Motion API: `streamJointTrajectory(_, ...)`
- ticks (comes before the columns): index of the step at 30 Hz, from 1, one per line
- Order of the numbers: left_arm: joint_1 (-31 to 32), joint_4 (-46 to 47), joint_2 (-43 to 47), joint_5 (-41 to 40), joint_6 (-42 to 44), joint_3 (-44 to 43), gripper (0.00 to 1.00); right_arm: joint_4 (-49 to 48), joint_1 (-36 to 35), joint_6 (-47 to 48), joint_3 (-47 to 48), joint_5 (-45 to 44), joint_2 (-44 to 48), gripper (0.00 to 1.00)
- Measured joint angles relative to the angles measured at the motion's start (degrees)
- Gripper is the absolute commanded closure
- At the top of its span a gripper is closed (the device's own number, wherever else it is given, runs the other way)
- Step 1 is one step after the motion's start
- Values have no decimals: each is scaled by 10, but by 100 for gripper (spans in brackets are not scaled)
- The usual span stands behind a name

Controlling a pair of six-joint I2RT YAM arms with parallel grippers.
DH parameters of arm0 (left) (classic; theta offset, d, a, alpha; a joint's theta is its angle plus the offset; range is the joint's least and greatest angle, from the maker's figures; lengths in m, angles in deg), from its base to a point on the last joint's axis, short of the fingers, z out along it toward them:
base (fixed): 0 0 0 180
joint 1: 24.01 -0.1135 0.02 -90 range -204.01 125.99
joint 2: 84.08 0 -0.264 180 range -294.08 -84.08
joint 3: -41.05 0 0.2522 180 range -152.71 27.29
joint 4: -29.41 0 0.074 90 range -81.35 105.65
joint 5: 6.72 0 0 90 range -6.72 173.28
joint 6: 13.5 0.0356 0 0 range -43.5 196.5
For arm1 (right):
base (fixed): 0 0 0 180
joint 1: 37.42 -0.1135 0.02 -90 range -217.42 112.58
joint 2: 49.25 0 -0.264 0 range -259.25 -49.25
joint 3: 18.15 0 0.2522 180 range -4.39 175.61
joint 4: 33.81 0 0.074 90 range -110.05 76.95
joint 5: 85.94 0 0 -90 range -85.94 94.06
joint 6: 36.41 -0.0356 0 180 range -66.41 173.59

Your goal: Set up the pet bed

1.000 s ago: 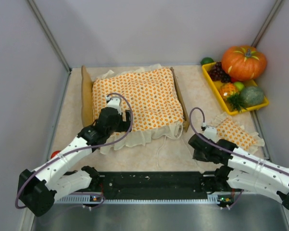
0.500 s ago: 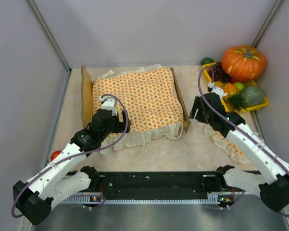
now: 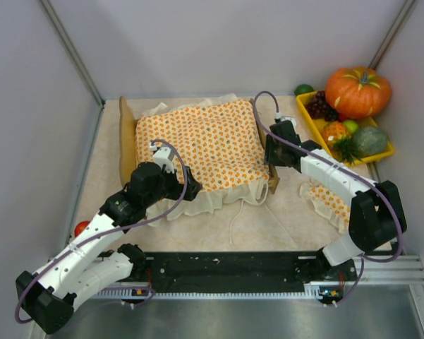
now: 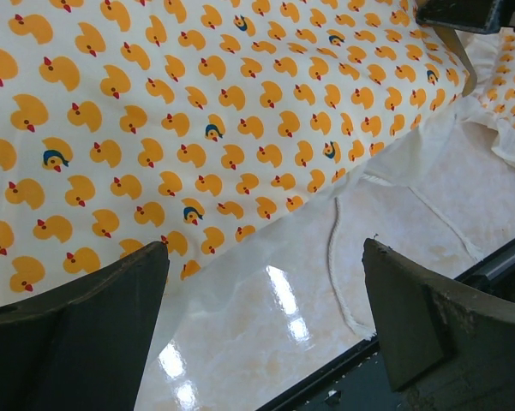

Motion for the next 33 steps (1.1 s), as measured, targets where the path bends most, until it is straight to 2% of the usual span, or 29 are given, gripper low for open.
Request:
streamJointTrajectory(2,0,0,0,8,-2,0,1,-8,0,5,0,-2,-11,70)
streamJointTrajectory(3,0,1,0,10,-2,0,1,-12,0,7,0,-2,-16,80)
streamJointTrajectory(6,2,1,0,14,-2,0,1,-24,0,6,-1,7,-24,99)
streamJointTrajectory(7,3,1,0,15,-2,0,1,-27,0,8,-3,11,-24,100)
streamJointTrajectory(10,8,1,-2,14,0,0,1,-41,2,10,-16,29,-16,100)
streamJointTrajectory(13,24,0,-12,7,0,-3,1,-69,3,-33,-49,36,8,100)
streamJointTrajectory(19,118,1,-48,-61,3,-26,1,-86,-26,-145,-102,23,55,100)
streamJointTrajectory(24,194,8,-80,-103,0,-33,1,-79,-50,-195,-88,9,40,100)
streamJointTrajectory(31,223,30,-88,-122,-17,-15,3,-67,-58,-212,-22,3,-23,100)
streamJointTrajectory(32,225,33,-90,-122,-19,-11,4,-66,-58,-210,-13,5,-32,98)
streamJointTrajectory(33,227,37,-92,-122,-20,-7,4,-67,-58,-205,-8,6,-37,91)
